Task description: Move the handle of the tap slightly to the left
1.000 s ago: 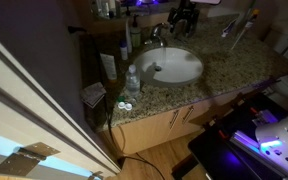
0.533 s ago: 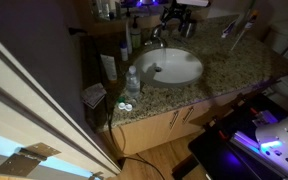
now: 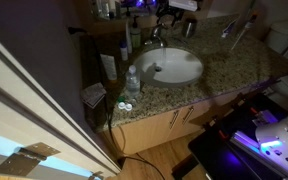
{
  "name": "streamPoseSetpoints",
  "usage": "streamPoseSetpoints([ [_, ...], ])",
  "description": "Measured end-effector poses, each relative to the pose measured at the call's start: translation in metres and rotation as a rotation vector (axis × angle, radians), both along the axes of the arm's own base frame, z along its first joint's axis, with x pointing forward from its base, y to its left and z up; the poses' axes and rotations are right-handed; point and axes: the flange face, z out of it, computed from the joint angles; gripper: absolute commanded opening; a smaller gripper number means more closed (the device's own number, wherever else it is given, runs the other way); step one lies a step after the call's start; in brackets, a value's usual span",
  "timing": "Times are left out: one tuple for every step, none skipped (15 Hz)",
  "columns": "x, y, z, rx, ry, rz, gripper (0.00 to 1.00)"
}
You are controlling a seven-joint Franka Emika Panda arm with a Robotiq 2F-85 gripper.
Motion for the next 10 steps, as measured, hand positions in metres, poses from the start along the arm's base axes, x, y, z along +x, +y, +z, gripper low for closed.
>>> streamPoseSetpoints([
  [0.0048,-0.0033,-0.0007,0.003,-0.006,-0.002,1.0],
  [0.0082,-0.0051,-0.0008,0.004,-0.011,-0.004,1.0],
  [0.01,-0.006,-0.0016,0.004,-0.012,-0.005,1.0],
  [0.0097,-0.0055,-0.0025,0.004,-0.008,0.0,1.0],
  [0.0089,-0.0036,-0.0035,0.006,-0.001,0.012,1.0],
  [0.008,-0.0015,-0.0045,0.017,0.007,0.025,1.0],
  [0.0071,0.0005,-0.0056,0.031,0.015,0.039,1.0],
  [0.0064,0.0014,-0.0063,0.038,0.021,0.044,1.0],
  [0.0061,0.0012,-0.0068,0.039,0.025,0.044,1.0],
  [0.006,0.0012,-0.0069,0.039,0.026,0.044,0.75],
])
